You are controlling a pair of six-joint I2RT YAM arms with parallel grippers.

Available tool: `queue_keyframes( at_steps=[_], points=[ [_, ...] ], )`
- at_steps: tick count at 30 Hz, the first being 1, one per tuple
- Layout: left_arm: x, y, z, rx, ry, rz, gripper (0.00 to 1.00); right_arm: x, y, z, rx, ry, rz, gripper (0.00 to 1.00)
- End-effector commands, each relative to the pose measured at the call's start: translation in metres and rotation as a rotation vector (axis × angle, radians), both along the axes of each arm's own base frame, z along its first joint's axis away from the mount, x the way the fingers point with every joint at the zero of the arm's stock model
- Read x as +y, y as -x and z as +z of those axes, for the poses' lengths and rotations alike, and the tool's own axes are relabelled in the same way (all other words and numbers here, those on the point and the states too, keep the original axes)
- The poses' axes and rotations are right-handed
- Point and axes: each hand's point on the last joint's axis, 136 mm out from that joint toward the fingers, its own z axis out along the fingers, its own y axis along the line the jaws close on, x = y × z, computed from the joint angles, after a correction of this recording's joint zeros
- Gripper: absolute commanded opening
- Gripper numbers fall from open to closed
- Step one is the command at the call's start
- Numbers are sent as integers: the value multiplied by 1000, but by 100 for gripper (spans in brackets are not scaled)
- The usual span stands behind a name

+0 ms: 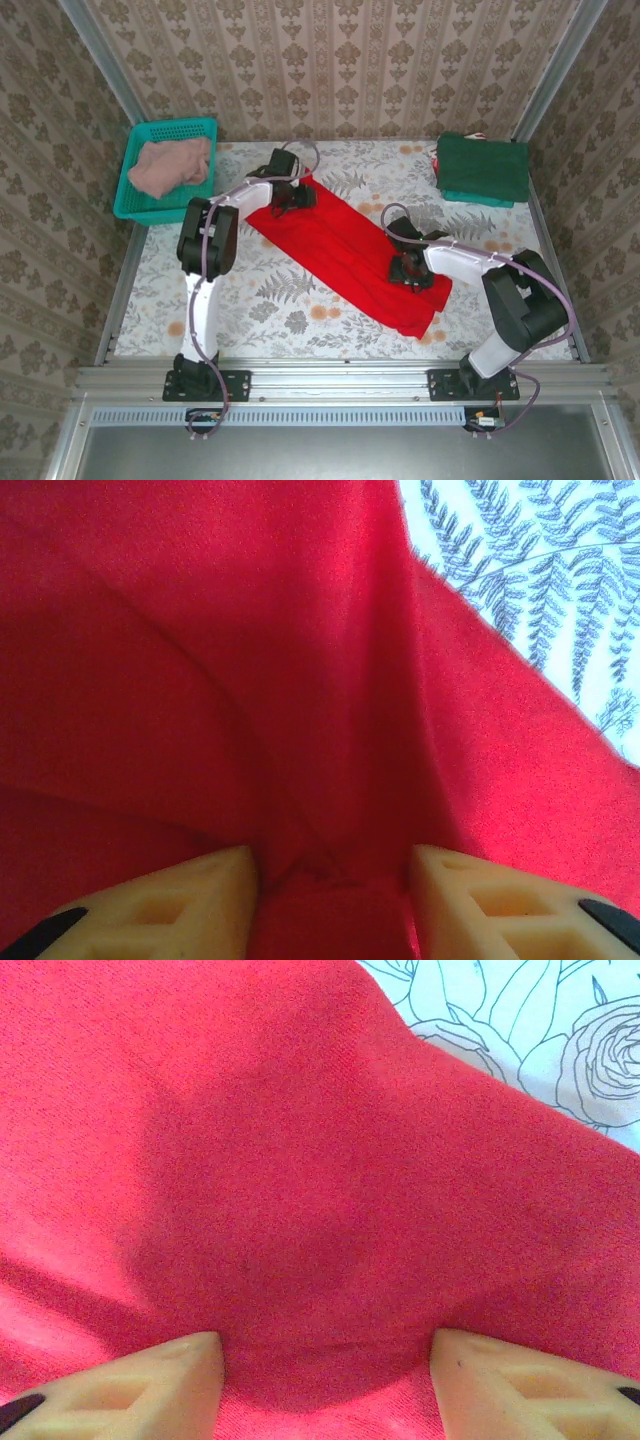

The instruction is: Fold and stack the t-shirts

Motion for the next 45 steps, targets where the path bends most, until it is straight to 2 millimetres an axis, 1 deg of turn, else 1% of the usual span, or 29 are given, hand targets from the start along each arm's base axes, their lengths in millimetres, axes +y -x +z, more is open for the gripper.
queue_keyframes(
  at_steps=[1, 3, 6, 9, 11, 13, 14, 17, 19, 20, 22, 24, 27, 29, 30, 32, 34, 35, 37, 39, 40, 42, 45],
  points=[
    [6, 26, 17, 19, 18, 19, 46, -5, -8, 0, -1, 30, 8, 59],
    [13, 39, 23, 10, 10, 19, 44, -7, -9, -1, 2, 38, 6, 59],
    [27, 60, 22, 31, -22, 22, 38, -9, -10, -3, 5, 43, 0, 60],
    [46, 84, 15, 68, -64, 35, 38, -8, -10, -1, 5, 33, -3, 61],
    [56, 96, 15, 77, -70, 43, 38, -5, -11, 0, 0, 11, 1, 61],
    [59, 104, 23, 66, -66, 49, 39, -5, -11, 0, -3, 12, 1, 61],
    [58, 104, 29, 54, -57, 47, 39, -5, -11, 0, -2, 13, 1, 61],
    [44, 96, 53, 3, -30, 24, 41, -5, -10, -3, 6, 14, 0, 62],
    [32, 82, 62, -28, -33, 5, 46, -5, -9, -4, 10, 15, -3, 62],
    [26, 73, 66, -38, -39, 1, 50, -3, -13, -2, -12, 5, -4, 62],
    [13, 53, 62, -30, -54, -16, 50, -4, -13, -2, -13, 7, -4, 62],
    [8, 39, 52, -17, -81, -13, 52, -5, -12, -3, -11, 11, -7, 62],
    [12, 25, 38, -18, -135, 16, 61, -5, -12, -3, -11, 10, -6, 62],
    [16, 19, 32, -19, -170, 33, 63, -4, -11, -2, -12, 4, -5, 62],
    [18, 15, 29, -20, -190, 43, 61, -4, -11, -2, -13, 2, -6, 62],
    [15, 11, 24, -15, -191, 39, 48, -4, -10, -2, -14, 0, -6, 62],
    [16, 7, 22, -15, -210, 41, 40, -5, -9, -2, -15, 1, -5, 62],
    [19, 7, 21, -10, -223, 51, 36, -5, -9, -2, -16, 1, -6, 62],
    [22, 9, 21, -4, -235, 55, 21, -5, -9, -2, -19, 1, -6, 62],
    [27, 13, 27, -10, -263, 71, 12, -6, -8, -2, -20, 2, -7, 62],
    [18, 20, 32, -23, -276, 55, 8, -6, -9, -2, -20, 4, -8, 62],
    [24, 28, 45, -39, -320, 75, 6, -6, -9, -2, -22, 5, -7, 63],
    [32, 47, 63, -42, -391, 132, 5, -6, -9, -2, -21, 6, -7, 63]
  ],
)
